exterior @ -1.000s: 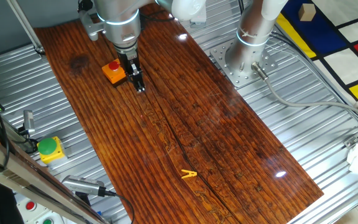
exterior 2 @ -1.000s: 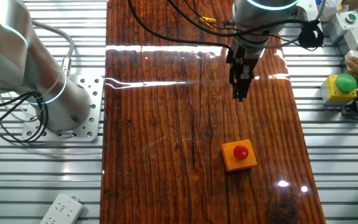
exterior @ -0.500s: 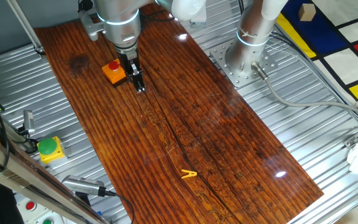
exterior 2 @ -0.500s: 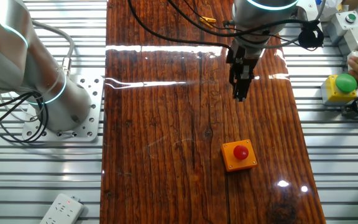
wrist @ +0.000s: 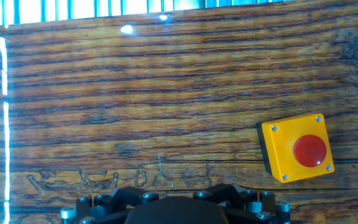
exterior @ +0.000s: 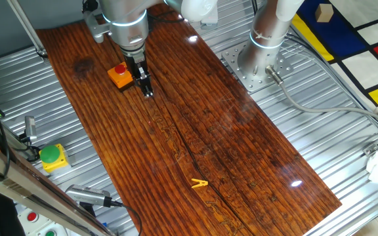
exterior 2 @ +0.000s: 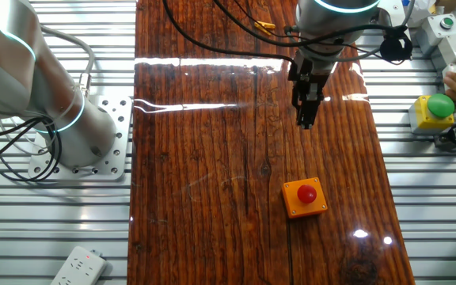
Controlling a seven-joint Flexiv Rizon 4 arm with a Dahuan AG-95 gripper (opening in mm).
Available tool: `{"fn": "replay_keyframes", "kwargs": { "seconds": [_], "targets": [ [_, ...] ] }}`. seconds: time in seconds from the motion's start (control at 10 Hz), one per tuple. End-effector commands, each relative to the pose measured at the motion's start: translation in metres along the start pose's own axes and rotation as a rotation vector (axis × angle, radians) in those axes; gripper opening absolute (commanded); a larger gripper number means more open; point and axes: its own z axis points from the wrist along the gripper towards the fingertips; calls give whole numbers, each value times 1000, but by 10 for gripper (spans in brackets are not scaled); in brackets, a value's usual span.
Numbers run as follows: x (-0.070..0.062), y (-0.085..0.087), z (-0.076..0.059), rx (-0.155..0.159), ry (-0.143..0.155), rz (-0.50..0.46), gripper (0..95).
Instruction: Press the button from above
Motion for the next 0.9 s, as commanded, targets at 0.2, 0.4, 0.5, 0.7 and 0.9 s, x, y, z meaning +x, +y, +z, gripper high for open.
{"fn": "replay_keyframes", "kwargs": {
  "seconds": [0.2, 0.4, 0.5, 0.7, 0.9],
  "targets": [
    [0, 0, 0, -240, -12, 64, 0],
    [0, 0, 0, -232, -10, 70, 0],
    [1, 0, -1, -232, -10, 66, 0],
    [1, 1, -1, -228, -7, 67, 0],
    [1, 1, -1, -221, -8, 76, 0]
  ]
}}
